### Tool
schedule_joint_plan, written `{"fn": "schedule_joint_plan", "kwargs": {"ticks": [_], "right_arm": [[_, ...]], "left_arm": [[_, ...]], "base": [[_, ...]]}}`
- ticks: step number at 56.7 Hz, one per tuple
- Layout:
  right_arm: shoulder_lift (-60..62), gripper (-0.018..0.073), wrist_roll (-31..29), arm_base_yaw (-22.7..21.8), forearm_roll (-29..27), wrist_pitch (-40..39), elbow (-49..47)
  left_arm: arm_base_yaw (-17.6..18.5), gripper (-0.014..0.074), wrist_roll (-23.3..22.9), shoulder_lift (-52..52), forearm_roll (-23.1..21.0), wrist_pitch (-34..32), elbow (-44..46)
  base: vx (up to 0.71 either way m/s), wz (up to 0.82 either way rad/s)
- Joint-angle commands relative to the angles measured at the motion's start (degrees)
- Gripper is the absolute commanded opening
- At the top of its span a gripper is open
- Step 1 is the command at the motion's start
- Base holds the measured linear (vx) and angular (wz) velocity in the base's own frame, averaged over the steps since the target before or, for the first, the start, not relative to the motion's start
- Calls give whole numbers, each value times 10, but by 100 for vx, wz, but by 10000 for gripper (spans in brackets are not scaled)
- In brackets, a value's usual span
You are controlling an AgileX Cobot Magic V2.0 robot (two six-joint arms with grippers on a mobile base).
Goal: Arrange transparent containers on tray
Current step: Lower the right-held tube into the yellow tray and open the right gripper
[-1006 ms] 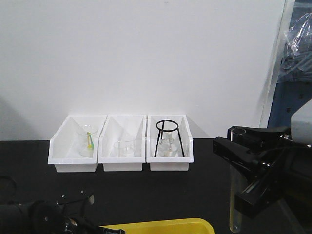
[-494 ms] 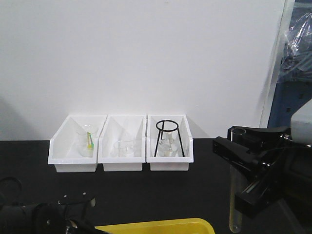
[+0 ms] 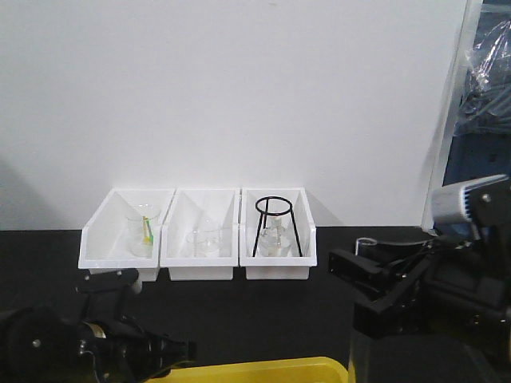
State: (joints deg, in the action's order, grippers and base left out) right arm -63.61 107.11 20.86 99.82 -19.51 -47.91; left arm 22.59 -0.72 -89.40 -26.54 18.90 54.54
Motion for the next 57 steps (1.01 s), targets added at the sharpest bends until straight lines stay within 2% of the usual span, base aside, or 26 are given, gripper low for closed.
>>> {"fn": "schedule_joint_plan", "kwargs": {"ticks": [1,5,19,31,43,49,57], "right_arm": [[-30,-11,63,-2,30,-9,-18],[-67,-11,85,-2,30,-25,-18],[-181,-11,88,-2,25,-48,-18],[-254,-11,88,-2,22,-6,-18],[-298,-1,87,-2,22,20,-18],[-311,29,87,-2,23,27,-18],[-324,127,87,-2,24,43,-18]], "left_arm": [[4,412,11,74,-5,-38,17],[4,412,26,114,-5,-39,17],[4,412,66,235,-5,-39,17],[4,412,66,287,-5,-39,17],[4,412,65,293,-10,-35,17],[4,412,65,293,-10,-35,17],[4,412,65,293,-10,-35,17]], "base": [[0,0],[0,0],[0,0],[0,0],[0,0],[0,0],[0,0]]}}
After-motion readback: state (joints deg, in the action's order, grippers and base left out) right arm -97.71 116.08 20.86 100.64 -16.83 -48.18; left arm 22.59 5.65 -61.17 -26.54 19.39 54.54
